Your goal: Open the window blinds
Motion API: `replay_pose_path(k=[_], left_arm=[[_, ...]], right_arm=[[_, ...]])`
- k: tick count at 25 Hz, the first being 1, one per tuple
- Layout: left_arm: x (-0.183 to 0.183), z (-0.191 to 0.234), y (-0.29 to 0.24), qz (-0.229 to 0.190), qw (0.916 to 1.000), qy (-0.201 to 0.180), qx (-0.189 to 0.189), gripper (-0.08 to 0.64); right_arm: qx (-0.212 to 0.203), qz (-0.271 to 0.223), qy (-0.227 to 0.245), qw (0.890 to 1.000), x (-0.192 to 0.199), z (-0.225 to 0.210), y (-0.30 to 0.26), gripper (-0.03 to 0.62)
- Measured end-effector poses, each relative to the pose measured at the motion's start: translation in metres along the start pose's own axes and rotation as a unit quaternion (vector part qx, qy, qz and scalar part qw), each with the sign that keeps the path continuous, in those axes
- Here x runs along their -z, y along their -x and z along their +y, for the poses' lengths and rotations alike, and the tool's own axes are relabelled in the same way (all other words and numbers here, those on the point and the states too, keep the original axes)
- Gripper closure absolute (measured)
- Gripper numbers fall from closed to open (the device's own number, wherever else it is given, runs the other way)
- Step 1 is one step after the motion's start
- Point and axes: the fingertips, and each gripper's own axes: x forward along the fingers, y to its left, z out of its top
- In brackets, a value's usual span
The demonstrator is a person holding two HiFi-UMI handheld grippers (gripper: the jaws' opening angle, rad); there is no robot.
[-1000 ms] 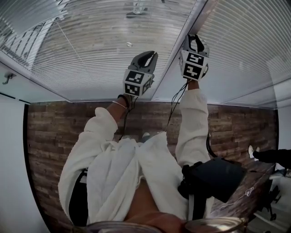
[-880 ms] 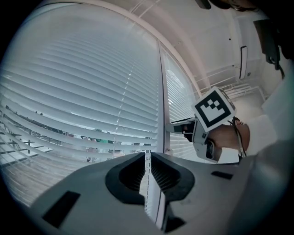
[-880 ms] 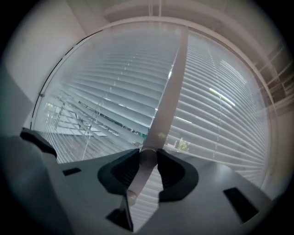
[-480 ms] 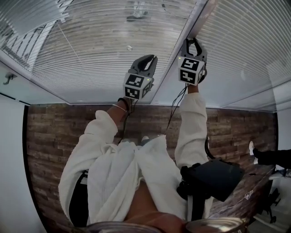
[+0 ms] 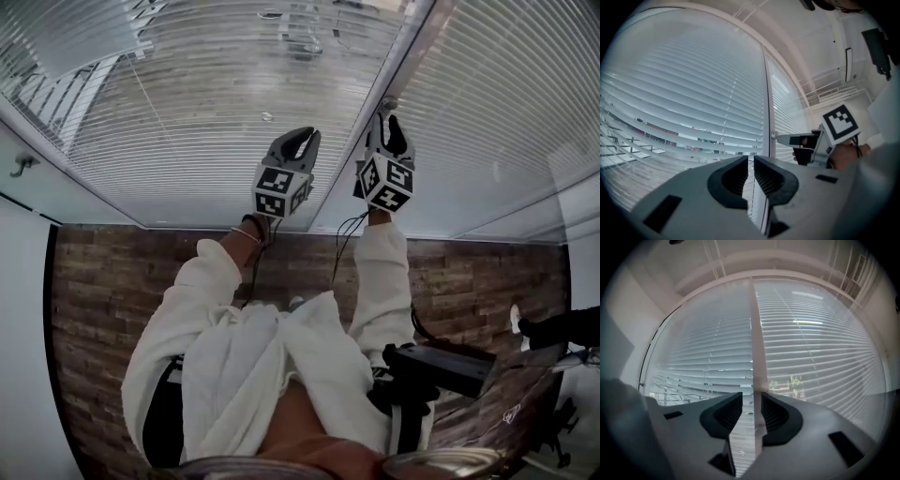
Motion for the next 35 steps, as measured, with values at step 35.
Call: replay_pose_path(k=[35], left_arm=[[0.019, -0.087, 0.169, 0.019, 0.9997, 0.016, -0.008, 0.535]], right_arm=[[0.011, 0.052, -0.014, 0.999, 0.034, 0.059, 0.217, 0.477]])
